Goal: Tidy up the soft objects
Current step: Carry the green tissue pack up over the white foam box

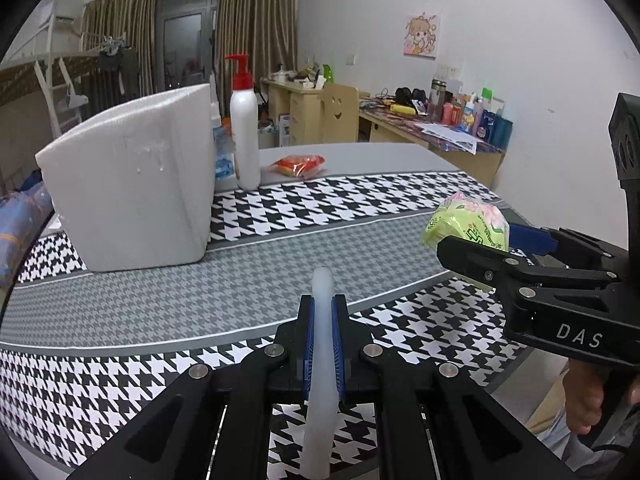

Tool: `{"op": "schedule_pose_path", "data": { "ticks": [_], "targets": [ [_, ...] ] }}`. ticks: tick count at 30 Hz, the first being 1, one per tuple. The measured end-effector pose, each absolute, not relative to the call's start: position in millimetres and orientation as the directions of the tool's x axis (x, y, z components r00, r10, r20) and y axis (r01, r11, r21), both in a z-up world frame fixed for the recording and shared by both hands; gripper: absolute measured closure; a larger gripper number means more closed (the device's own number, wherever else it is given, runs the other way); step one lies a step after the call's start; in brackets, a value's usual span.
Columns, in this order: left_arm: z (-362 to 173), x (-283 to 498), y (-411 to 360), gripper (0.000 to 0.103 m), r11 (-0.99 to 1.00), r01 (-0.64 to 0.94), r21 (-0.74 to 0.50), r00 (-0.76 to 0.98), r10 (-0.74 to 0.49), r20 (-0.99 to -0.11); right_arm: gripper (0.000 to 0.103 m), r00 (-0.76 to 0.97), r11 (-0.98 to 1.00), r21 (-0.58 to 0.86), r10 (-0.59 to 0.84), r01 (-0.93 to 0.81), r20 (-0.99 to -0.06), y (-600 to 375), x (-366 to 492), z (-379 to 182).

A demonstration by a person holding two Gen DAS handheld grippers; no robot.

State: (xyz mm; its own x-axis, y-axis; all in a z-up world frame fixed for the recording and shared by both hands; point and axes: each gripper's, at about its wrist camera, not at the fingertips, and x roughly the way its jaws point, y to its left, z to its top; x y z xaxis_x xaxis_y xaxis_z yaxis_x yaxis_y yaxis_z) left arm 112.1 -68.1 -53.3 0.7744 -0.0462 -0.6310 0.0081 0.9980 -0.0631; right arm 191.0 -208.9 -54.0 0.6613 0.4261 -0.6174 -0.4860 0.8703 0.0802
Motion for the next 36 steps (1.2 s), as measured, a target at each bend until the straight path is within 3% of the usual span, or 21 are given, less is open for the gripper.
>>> {"op": "schedule_pose_path", "data": {
  "ticks": [36],
  "targets": [
    [-3,115,-41,0.094,0.999,0.019,-0.028,0.834,-0.032,-0.550,0.028,0.705,0.852,0.107,0.489,-0.513,-0.513,-192,188,-19]
  ]
}}
